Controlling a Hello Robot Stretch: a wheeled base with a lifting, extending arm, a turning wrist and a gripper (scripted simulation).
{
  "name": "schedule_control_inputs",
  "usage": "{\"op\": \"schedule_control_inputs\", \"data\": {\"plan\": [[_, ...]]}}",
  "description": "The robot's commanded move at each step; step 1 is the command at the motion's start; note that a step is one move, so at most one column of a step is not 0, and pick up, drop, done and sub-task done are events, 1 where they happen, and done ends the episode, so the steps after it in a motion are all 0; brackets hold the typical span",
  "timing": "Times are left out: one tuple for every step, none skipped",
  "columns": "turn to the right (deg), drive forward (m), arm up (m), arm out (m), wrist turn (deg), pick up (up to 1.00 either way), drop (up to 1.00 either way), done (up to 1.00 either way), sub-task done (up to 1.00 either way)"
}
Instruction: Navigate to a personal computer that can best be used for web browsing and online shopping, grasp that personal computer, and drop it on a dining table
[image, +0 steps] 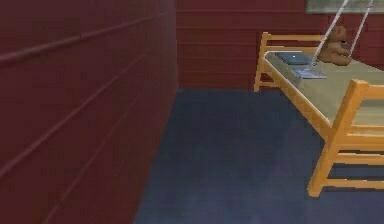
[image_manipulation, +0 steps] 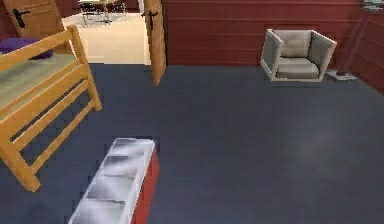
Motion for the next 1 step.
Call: {"op": "schedule_control_inputs", "data": {"plan": [[9.0, 0.00, 0.00, 0.00, 0.0, 0.00, 0.00, 0.00, 0.00]]}}
